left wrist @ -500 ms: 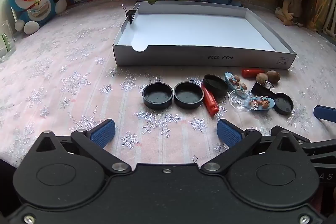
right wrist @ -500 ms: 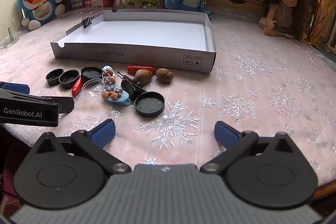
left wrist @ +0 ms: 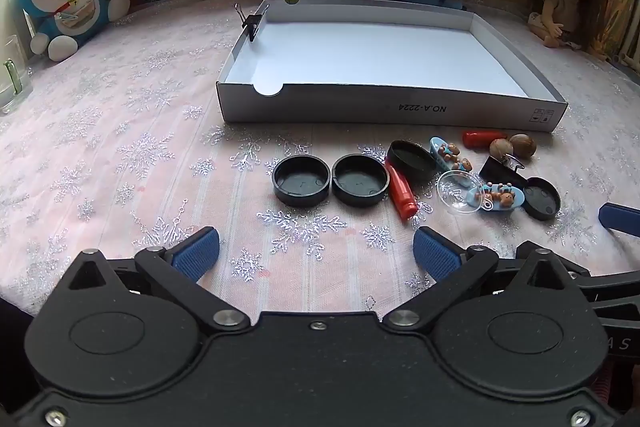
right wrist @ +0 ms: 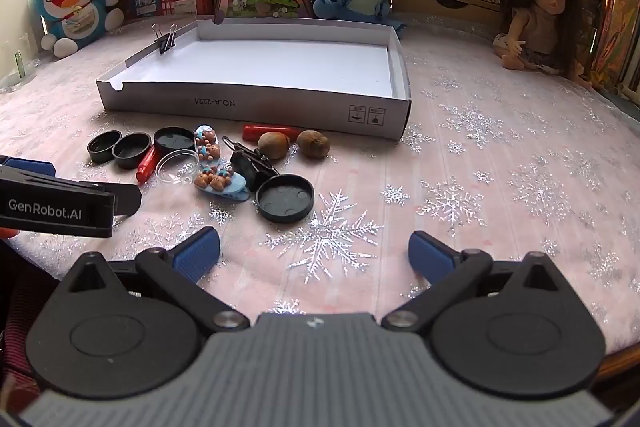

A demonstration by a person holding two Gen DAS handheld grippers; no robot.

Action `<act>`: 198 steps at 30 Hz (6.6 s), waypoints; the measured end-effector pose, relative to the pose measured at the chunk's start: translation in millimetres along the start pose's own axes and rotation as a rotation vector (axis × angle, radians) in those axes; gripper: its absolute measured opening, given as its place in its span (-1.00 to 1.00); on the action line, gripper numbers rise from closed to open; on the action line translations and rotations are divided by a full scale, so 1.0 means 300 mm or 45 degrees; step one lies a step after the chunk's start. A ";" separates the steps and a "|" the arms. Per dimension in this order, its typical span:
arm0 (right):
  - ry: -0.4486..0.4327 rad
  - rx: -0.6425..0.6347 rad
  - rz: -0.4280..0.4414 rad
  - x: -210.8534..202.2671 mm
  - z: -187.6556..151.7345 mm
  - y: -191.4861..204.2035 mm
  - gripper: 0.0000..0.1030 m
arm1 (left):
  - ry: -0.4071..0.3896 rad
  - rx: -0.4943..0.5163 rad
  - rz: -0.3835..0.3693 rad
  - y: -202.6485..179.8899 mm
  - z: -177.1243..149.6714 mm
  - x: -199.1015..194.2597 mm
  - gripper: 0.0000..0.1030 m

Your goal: Organize rigid objects

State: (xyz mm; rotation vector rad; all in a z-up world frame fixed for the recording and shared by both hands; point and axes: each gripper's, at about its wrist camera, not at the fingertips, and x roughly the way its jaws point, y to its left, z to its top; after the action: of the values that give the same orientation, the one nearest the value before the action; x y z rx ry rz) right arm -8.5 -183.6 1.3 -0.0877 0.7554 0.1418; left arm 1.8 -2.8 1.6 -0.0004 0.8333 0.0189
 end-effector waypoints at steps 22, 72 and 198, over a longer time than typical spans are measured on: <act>-0.003 0.001 -0.001 0.002 0.004 -0.002 1.00 | -0.001 0.000 0.000 0.000 0.000 -0.001 1.00; -0.013 0.000 0.000 0.015 -0.006 -0.002 1.00 | -0.006 0.003 -0.005 0.008 0.005 0.001 1.00; 0.138 0.191 0.198 0.400 0.550 -0.141 -0.28 | 0.030 -0.043 -0.254 0.037 0.612 0.408 -0.42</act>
State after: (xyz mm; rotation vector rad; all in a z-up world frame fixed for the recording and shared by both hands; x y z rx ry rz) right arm 196.2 -192.4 39.4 0.1068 0.8786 0.2291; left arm 219.7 11.6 34.5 -0.1159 0.8536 -0.1547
